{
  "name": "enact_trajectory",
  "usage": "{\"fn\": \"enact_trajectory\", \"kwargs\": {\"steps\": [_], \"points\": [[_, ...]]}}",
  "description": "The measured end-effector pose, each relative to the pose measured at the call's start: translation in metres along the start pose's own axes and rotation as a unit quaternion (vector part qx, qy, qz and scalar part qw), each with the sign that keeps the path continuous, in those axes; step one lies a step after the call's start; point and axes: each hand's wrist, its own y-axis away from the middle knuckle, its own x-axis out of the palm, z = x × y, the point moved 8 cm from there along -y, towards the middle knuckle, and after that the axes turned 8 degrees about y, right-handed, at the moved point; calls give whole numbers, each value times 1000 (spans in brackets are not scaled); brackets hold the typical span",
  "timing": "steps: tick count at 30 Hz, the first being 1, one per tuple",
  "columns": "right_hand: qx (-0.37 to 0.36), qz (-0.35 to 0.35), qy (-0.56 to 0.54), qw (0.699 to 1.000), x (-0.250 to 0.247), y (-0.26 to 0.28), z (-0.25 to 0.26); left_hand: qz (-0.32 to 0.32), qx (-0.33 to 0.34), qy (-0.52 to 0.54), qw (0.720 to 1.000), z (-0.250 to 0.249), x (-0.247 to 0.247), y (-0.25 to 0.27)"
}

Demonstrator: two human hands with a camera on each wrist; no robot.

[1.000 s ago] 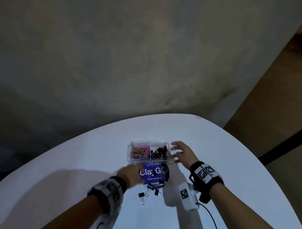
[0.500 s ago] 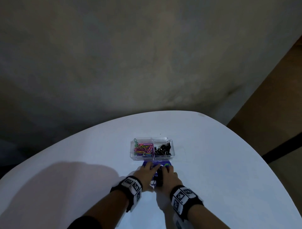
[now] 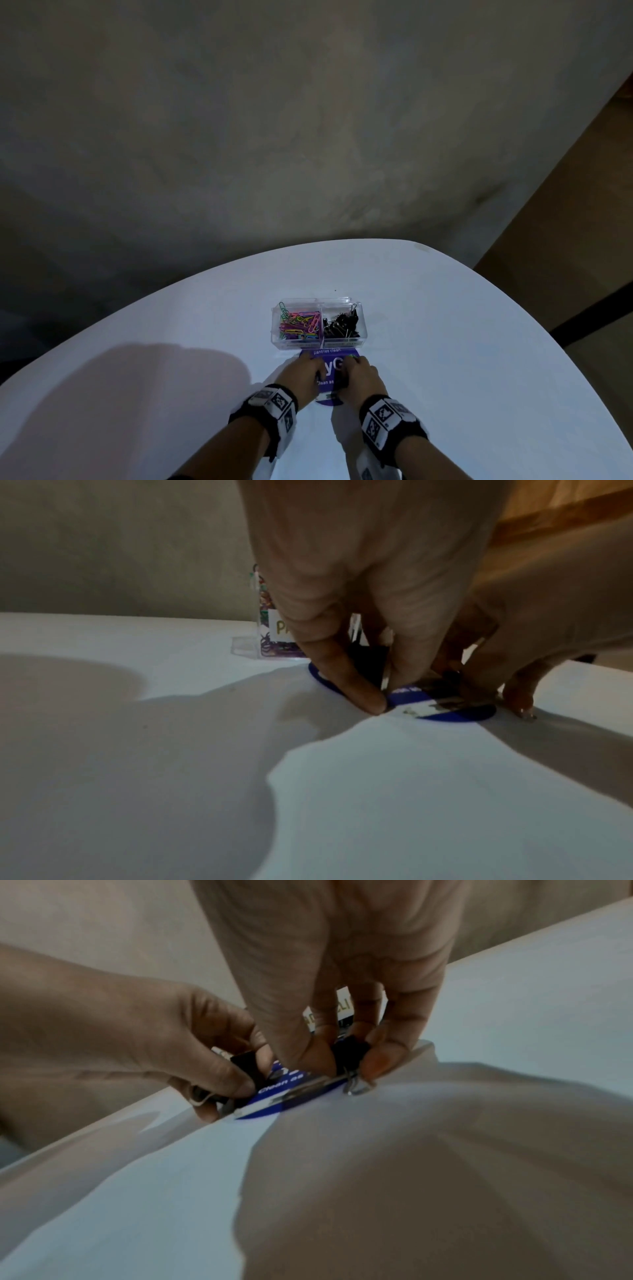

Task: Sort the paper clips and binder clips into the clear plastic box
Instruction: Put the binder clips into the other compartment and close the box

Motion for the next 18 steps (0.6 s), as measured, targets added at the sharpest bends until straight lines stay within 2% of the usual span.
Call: {"fn": "enact_trajectory", "kwargs": {"steps": [4,7,9,11,13,14,16,18], "points": [[-9,12,-14,1000,-4,-1,0,12,3,47,999,-1,-13,5],[10,2,-102,995,-8,-3,-15,61,-13,61,996,10,-18,13],[50,9,-222,974,-11,0,-36,82,-25,73,994,22,-23,20],[87,7,-350,933,-16,4,-55,97,-48,92,990,33,-31,27],[99,-4,-421,901,-33,8,-63,103,-61,101,988,36,-40,33],[91,-11,-431,898,-45,9,-61,99,-61,105,988,33,-45,33],[58,-35,-407,911,-71,6,-50,71,-43,113,990,18,-57,30],[21,-73,-349,934,-101,5,-31,11,-9,140,990,-5,-74,20]]}}
